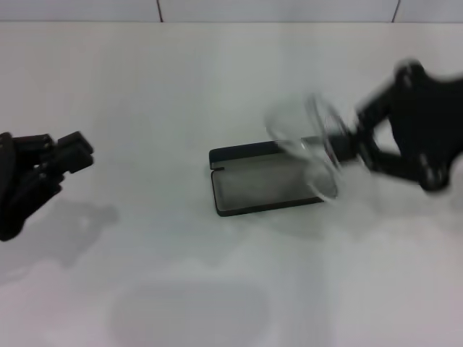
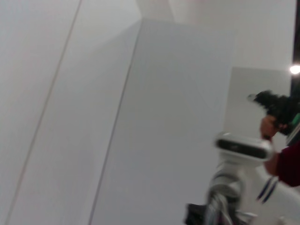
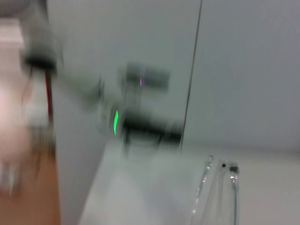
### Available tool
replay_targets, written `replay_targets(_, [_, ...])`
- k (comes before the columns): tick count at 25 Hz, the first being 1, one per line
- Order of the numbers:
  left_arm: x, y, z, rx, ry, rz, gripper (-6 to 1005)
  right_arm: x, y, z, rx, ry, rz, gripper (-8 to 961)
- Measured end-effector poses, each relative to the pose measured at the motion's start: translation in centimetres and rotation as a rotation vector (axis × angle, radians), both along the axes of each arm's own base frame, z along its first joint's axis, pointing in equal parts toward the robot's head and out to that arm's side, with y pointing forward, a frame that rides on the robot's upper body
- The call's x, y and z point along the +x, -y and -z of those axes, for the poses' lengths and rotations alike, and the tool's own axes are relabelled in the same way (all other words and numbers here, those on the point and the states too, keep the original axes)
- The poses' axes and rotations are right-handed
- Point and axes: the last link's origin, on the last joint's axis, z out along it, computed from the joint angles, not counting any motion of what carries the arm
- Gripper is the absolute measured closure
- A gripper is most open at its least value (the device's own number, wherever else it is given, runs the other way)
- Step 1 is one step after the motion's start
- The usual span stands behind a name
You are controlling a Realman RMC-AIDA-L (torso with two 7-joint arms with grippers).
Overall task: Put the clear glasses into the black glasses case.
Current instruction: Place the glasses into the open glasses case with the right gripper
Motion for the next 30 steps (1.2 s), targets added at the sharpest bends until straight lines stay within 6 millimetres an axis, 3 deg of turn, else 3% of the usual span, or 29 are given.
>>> replay_targets(3, [-0.6,0.1,-0.7,0.037,-0.008,-0.03,905,-1.0,2.4,0.0,0.067,0.238,0.004,897])
replay_targets(7, [-0.8,0.1,-1.2,0.077,0.002,-0.047,904,-2.6,3.7,1.0,0.067,0.422,0.003,896])
replay_targets(13, [-0.8,-0.2,-1.2,0.092,-0.001,-0.059,904,-2.3,2.5,4.1,0.15,0.65,-0.011,894])
replay_targets(21, [-0.9,-0.3,-0.7,0.087,0.001,-0.08,904,-2.5,1.3,7.5,0.206,0.725,-0.182,891])
replay_targets(30, [-1.1,-0.3,-0.9,0.104,0.01,-0.104,903,-1.1,-0.3,12.2,0.303,0.838,-0.285,888])
